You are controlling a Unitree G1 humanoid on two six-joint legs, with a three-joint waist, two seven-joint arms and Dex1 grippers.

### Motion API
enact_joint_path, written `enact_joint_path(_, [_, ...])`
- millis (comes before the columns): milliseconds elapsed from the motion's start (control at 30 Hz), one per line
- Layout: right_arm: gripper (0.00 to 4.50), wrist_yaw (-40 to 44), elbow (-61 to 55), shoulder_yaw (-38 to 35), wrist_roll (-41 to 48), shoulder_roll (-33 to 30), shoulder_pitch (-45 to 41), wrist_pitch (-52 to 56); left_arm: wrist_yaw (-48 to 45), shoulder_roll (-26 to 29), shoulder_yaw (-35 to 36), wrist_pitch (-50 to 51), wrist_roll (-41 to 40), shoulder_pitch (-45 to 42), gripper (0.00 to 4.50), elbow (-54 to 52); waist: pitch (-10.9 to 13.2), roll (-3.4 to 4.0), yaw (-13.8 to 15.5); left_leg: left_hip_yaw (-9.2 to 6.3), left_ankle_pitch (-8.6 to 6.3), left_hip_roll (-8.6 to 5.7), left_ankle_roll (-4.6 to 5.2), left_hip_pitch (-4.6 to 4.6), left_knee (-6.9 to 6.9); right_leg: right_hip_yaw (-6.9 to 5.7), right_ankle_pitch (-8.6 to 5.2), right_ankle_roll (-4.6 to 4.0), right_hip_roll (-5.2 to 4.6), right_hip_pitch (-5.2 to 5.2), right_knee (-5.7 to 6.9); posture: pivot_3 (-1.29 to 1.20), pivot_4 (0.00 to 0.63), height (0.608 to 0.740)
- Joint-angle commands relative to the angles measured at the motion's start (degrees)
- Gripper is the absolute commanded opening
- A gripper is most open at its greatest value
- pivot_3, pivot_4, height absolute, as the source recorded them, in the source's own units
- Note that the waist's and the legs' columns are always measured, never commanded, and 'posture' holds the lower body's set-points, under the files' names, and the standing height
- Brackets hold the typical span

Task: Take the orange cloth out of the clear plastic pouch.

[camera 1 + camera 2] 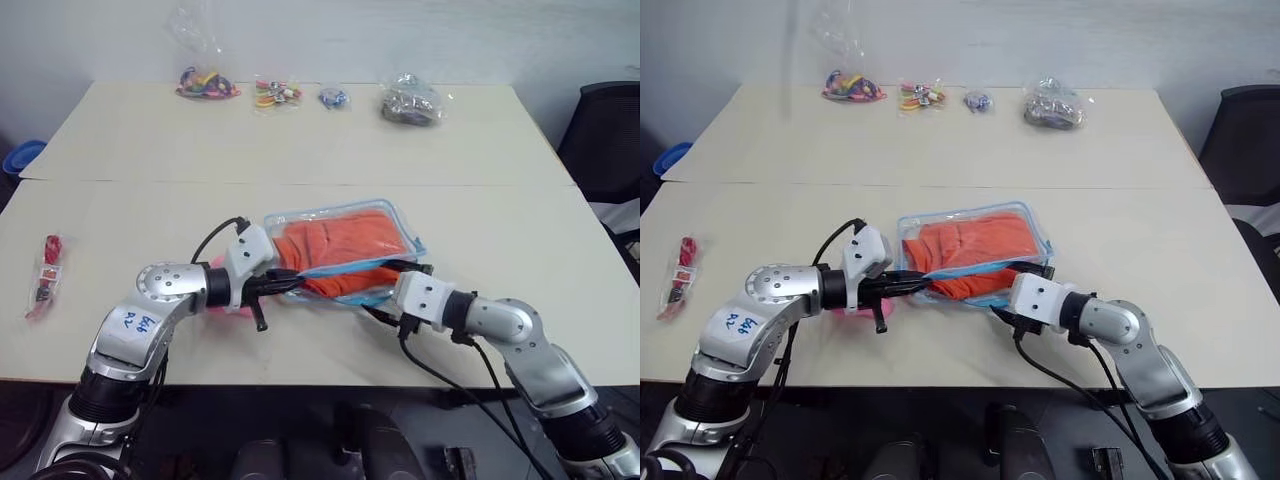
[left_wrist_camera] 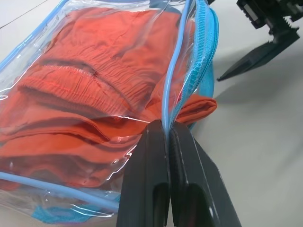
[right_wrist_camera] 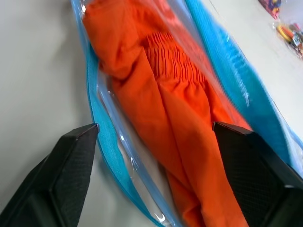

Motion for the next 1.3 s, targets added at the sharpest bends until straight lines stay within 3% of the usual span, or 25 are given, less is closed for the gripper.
enact_joint_path(33, [3.81, -2.03, 0.36, 0.02, -2.31, 1.16, -1.57, -1.29, 0.37, 0.09, 0.05, -0.16, -1.11, -0.24, 0.0, -2.52, 0.0, 0.0, -0.05, 0.0, 0.0, 0.0, 0.0, 0.0, 0.0, 0.0, 0.0, 0.0, 0.0, 0.0, 0.0, 0.0, 0.15, 0.74])
enact_joint_path(67, [3.81, -2.32, 0.66, 0.02, -2.57, 1.48, -1.82, -1.17, 0.46, 0.09, -0.06, -0.19, -1.07, -0.22, 0.0, -2.57, 0.0, 0.0, -0.04, 0.0, 0.0, 0.0, 0.0, 0.0, 0.0, 0.0, 0.0, 0.0, 0.0, 0.0, 0.0, 0.0, 0.15, 0.74])
enact_joint_path(167, [3.21, -2.46, 1.04, -0.86, -0.78, 3.45, -3.04, 0.21, 0.65, 0.09, -0.33, -0.45, -0.93, -0.13, 0.0, -2.72, 0.0, 0.0, -0.07, 0.0, 0.0, 0.01, 0.0, 0.0, 0.0, 0.0, 0.0, 0.0, 0.0, 0.0, 0.0, 0.0, 0.15, 0.74])
enact_joint_path(400, [0.81, -1.38, 2.21, 0.66, -4.55, 1.76, -4.01, -1.24, 0.99, -0.02, -0.51, -1.13, -0.7, -0.22, 0.0, -2.28, 0.0, 0.0, 0.02, -0.01, 0.0, 0.0, 0.0, -0.01, 0.0, 0.0, 0.0, 0.0, 0.0, 0.0, -0.01, 0.0, 0.15, 0.74])
enact_joint_path(600, [0.81, 0.24, 1.74, -0.16, -3.27, 1.89, -3.68, -0.6, 1.32, -0.08, -0.5, -1.44, -0.47, -0.4, 0.0, -1.78, 0.0, 0.0, -0.09, -0.01, 0.0, 0.01, 0.0, 0.0, 0.0, 0.0, 0.0, 0.0, 0.01, 0.0, 0.0, 0.0, 0.15, 0.74])
enact_joint_path(700, [1.41, 1.14, -0.26, -1.29, -2.16, 1.34, -3.25, 0.9, 1.24, 0.16, -0.57, -1.85, -0.26, -0.11, 0.0, -1.46, 0.0, 0.0, -0.02, -0.01, 0.0, 0.01, 0.0, 0.0, 0.0, 0.0, 0.0, 0.0, 0.0, 0.0, 0.0, 0.0, 0.15, 0.74])
enact_joint_path(833, [2.7, 1.08, -1.05, -1.8, -2.87, 0.26, -2.38, 0.44, 1.13, 0.29, -0.83, -2.42, -0.02, 0.01, 0.0, -1.08, 0.0, 0.0, 0.02, -0.01, 0.0, 0.01, 0.0, -0.01, 0.0, -0.01, 0.0, 0.0, 0.0, 0.0, -0.01, 0.0, 0.15, 0.74])
enact_joint_path(1133, [2.7, -3.26, 3.27, -0.59, -7.47, 1.31, -3.83, -1.53, 1.2, 0.21, -1.67, -2.55, -0.24, -0.07, 0.0, -1.69, 0.0, 0.0, -0.07, -0.01, 0.0, 0.01, 0.0, -0.01, 0.0, 0.0, 0.0, 0.0, 0.0, 0.0, -0.01, 0.0, 0.15, 0.74])
enact_joint_path(1300, [2.7, -4.09, 6.28, 1.91, -13.32, -1.47, -4.36, -8.78, 1.19, 0.5, -1.53, -2.41, -0.37, -0.06, 0.0, -1.9, 0.0, 0.0, -0.02, -0.02, 0.0, 0.01, 0.0, -0.02, 0.0, -0.01, 0.0, 0.0, 0.0, -0.01, -0.03, 0.0, 0.15, 0.74])
